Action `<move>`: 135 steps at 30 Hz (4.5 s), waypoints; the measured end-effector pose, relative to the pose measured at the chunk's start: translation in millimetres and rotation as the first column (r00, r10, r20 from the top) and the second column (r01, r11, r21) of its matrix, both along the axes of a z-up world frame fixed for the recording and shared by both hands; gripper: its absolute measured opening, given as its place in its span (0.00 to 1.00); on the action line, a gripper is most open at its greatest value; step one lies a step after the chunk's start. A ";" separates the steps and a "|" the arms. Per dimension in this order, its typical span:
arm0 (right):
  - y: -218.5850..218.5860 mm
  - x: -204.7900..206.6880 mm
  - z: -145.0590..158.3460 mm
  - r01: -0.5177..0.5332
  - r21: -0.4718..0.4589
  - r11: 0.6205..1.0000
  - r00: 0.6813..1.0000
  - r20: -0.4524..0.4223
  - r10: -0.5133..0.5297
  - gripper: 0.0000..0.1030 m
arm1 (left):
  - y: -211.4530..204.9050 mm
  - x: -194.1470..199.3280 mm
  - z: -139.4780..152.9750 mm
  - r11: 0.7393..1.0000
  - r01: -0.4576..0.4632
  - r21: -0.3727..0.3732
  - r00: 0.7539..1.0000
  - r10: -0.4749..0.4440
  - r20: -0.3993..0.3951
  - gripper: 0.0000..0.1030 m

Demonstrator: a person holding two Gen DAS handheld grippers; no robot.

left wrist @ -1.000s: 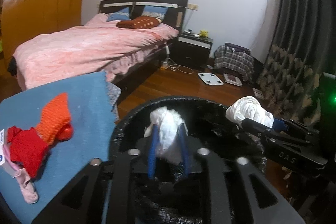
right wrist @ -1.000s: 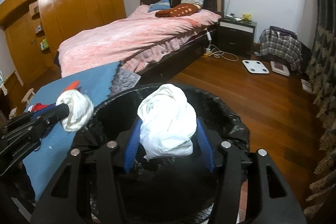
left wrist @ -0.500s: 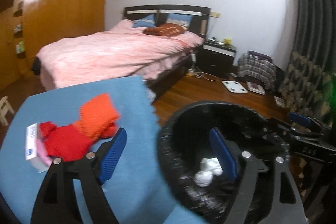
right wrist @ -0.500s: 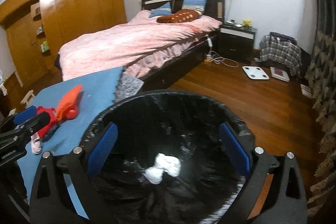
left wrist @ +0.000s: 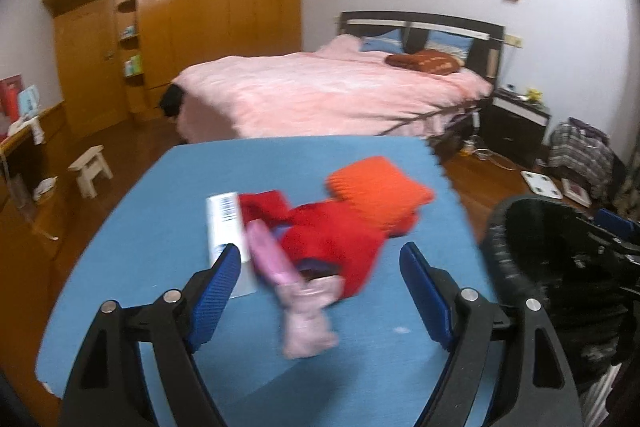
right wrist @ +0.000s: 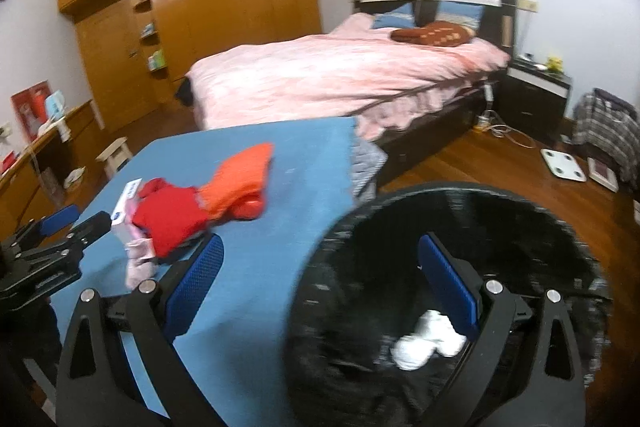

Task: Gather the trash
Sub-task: 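Return the right tool to the pile and grasp the pink sock, then grasp the pink face mask with the left tool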

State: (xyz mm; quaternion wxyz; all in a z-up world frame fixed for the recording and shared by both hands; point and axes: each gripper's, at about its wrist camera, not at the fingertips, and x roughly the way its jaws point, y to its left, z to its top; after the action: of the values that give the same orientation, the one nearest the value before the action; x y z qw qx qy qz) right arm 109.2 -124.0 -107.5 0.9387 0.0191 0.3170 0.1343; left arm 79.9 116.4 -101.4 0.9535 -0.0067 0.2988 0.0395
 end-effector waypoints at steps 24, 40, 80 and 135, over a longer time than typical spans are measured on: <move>162.6 13.6 -65.2 -0.273 -0.018 0.962 0.955 -0.122 0.269 0.70 | 106.2 -1.3 -49.8 0.991 -0.136 -0.008 0.986 0.135 -0.094 0.78; 199.4 9.3 -87.6 -0.347 -0.025 0.938 0.919 -0.207 0.335 0.52 | 129.8 -8.7 -64.3 0.988 -0.152 -0.023 0.981 0.148 -0.125 0.78; 125.6 38.8 -45.4 -0.256 0.001 0.967 0.959 -0.128 0.254 0.35 | 81.3 51.1 -62.7 0.992 -0.110 -0.065 0.989 0.102 -0.109 0.60; 95.1 49.5 -50.7 -0.196 0.011 0.980 0.970 -0.144 0.196 0.35 | 54.4 64.3 -88.1 0.984 -0.072 -0.162 0.968 0.030 -0.249 0.15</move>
State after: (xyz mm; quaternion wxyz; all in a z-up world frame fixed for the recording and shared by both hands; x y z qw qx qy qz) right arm 158.7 -28.9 -158.1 0.8953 -0.0042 0.3849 0.2241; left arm 144.2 170.8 -189.5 0.9037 -0.0908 0.4167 0.0389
